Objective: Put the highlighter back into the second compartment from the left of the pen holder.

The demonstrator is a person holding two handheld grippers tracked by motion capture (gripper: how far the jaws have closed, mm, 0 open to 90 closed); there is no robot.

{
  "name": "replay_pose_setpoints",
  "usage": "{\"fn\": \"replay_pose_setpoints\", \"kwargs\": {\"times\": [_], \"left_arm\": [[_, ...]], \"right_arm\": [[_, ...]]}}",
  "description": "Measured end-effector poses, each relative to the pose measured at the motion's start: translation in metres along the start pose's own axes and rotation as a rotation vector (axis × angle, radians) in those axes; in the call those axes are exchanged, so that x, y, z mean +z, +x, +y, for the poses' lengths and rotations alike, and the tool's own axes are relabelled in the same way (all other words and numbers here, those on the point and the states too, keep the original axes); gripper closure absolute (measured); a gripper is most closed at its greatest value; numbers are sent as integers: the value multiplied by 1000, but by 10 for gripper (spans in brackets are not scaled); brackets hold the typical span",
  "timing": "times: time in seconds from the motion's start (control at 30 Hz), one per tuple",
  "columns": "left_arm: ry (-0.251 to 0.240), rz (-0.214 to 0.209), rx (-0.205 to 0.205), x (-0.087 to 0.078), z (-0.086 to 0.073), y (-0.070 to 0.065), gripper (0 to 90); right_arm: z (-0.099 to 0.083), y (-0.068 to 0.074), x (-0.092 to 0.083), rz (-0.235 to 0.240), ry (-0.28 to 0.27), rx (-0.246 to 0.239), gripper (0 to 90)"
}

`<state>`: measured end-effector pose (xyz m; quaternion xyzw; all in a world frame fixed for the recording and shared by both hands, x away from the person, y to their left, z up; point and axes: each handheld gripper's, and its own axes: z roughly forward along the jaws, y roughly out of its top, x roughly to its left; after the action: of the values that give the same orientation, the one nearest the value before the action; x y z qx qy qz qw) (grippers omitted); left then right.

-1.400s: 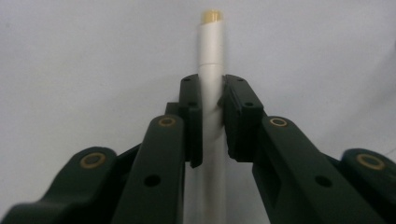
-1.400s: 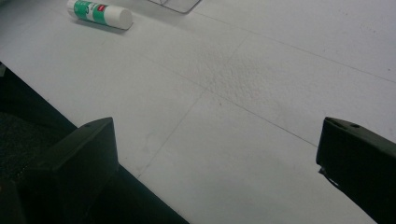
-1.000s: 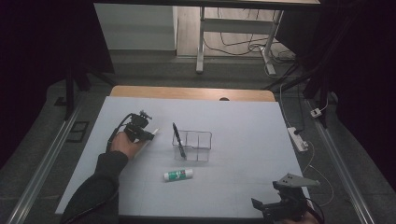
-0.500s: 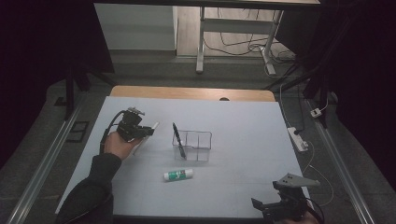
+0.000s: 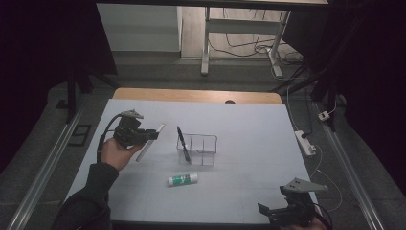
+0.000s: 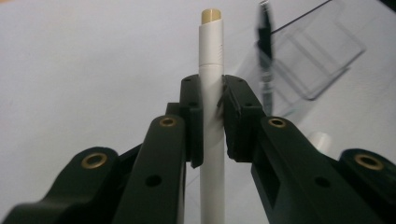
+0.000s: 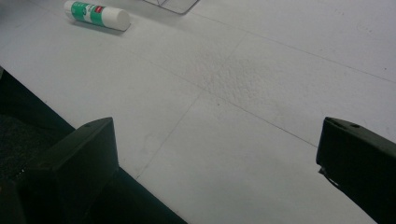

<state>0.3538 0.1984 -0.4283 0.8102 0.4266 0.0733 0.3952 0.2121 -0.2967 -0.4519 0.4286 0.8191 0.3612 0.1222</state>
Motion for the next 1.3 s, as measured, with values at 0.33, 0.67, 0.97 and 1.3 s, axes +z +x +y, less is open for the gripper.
{"fn": "replay_pose_setpoints", "kwargs": {"times": [0.33,0.67,0.97,1.3], "left_arm": [[-51,-41,51,-9,14,-28,783],[-91,-72,108,0,37,-51,782],[-130,-86,125,19,52,-63,782],[-141,-110,131,45,68,-71,782]], "right_arm": [[0,0,0,-2,-2,0,0],[0,0,0,-1,-2,1,0],[0,0,0,-2,-1,-1,0],[0,0,0,-3,-1,-3,0]]}}
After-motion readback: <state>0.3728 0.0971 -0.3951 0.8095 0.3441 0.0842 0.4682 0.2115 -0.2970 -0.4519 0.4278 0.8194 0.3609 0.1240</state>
